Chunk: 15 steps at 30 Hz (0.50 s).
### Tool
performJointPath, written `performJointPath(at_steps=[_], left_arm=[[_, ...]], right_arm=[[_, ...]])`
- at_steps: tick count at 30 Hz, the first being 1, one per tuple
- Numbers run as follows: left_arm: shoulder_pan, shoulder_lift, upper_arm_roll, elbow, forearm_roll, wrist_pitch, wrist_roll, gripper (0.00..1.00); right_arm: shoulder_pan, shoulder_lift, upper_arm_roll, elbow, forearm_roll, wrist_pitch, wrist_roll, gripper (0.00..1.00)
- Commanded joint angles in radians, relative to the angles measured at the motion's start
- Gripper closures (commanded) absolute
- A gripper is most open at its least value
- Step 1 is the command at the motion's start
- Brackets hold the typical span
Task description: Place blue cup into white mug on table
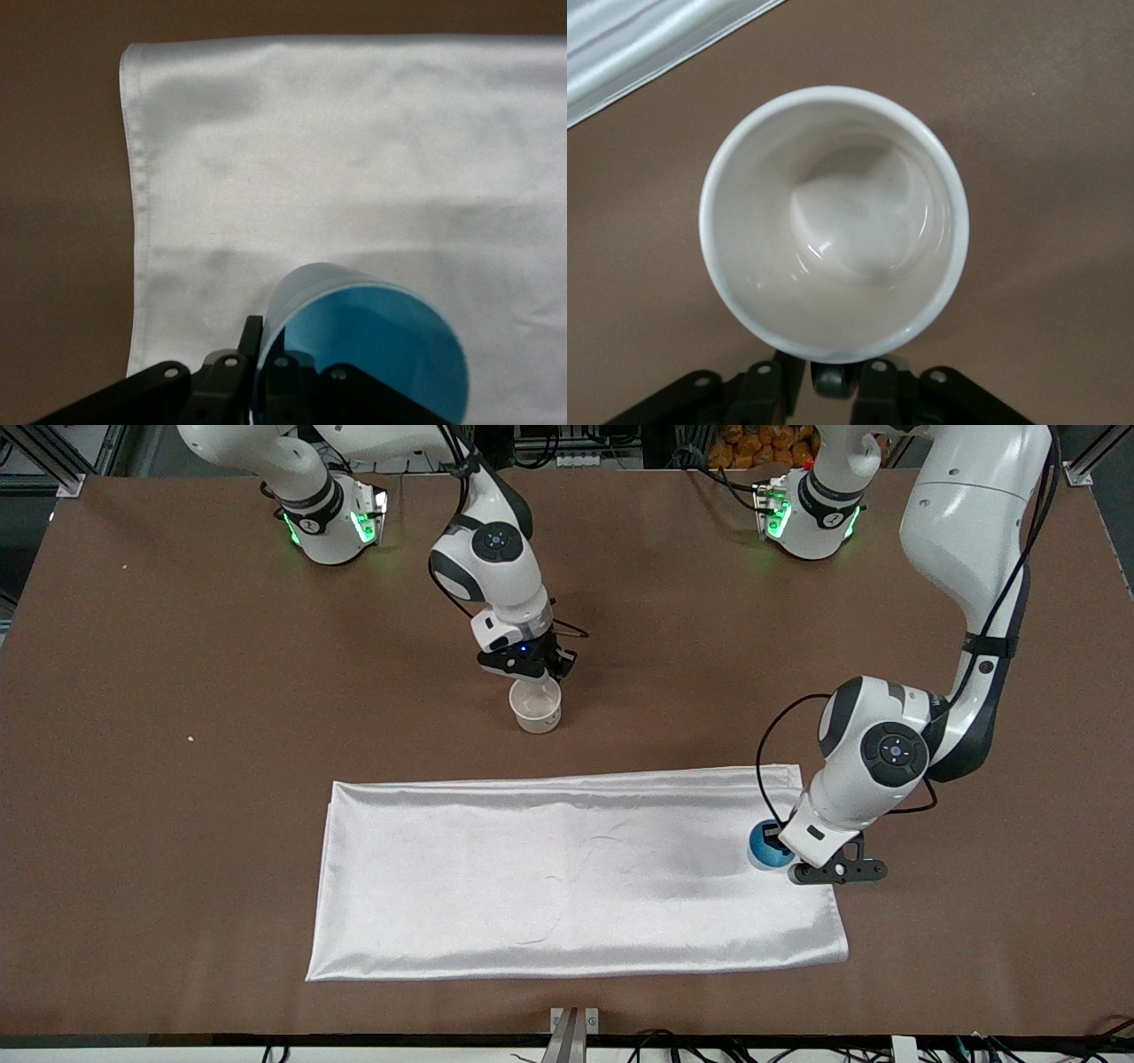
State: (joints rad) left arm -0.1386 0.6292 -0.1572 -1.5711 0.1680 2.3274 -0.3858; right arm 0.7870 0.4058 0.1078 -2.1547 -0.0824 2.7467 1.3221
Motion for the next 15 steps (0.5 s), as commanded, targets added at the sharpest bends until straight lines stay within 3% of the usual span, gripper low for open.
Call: performJointPath(at_steps=[1, 8, 15], left_arm=[[-0.019, -0.023, 0.004, 0.002, 0.030, -0.034, -0.016, 1.00], [-0.019, -0.037, 0.001, 0.000, 0.030, -0.052, -0.016, 1.00], [-0.032, -0.068, -0.001, 0.000, 0.028, -0.094, -0.016, 1.00]], right_arm=[[0.011, -0.001, -0.011, 0.018, -0.023, -0.015, 0.057, 0.03], [0.005, -0.062, -0.013, 0.029, -0.023, -0.088, 0.068, 0.00], [-0.026, -0.137, -0.029, 0.107, -0.025, -0.329, 0.057, 0.00]])
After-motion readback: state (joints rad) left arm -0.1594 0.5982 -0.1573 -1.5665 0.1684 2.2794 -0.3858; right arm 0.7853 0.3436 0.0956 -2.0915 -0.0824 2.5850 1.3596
